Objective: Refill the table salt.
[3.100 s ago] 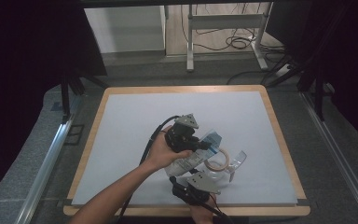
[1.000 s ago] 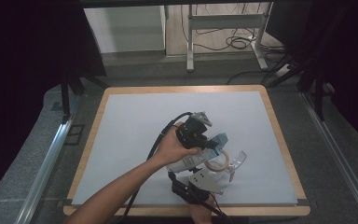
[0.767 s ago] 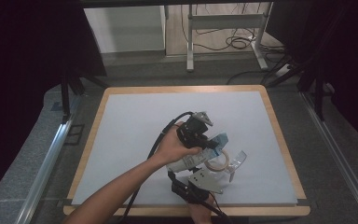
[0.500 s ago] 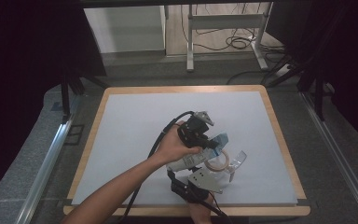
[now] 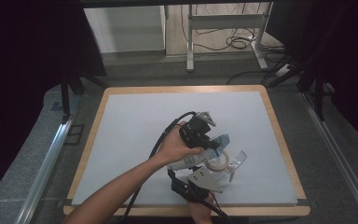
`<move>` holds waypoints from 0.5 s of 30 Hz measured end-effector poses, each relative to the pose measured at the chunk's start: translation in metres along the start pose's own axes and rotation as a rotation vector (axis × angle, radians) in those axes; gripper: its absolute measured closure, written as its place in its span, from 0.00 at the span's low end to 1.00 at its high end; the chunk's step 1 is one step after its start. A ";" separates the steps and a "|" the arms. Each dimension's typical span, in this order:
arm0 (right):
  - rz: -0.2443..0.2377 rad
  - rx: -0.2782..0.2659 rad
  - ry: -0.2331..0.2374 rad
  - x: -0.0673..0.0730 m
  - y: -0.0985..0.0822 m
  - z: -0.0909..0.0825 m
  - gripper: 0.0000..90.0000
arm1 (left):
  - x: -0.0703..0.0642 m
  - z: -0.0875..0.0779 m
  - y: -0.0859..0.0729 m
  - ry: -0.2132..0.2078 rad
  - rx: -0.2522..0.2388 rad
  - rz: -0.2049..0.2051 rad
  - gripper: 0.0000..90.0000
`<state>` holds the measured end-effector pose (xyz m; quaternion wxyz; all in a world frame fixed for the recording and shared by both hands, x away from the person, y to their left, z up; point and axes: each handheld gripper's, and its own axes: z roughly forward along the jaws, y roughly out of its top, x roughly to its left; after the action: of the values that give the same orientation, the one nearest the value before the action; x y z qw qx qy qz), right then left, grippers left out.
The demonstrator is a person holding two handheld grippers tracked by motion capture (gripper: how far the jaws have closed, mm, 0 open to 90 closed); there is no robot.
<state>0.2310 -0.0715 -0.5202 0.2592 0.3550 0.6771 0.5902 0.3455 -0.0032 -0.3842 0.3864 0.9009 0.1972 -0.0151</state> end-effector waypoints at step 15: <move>0.002 -0.008 -0.004 0.000 0.000 0.003 0.43 | -0.001 0.001 0.001 0.008 0.012 0.001 1.00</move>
<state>0.2330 -0.0694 -0.5207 0.2615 0.3557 0.6739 0.5924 0.3454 -0.0048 -0.3844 0.3804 0.9033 0.1981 -0.0125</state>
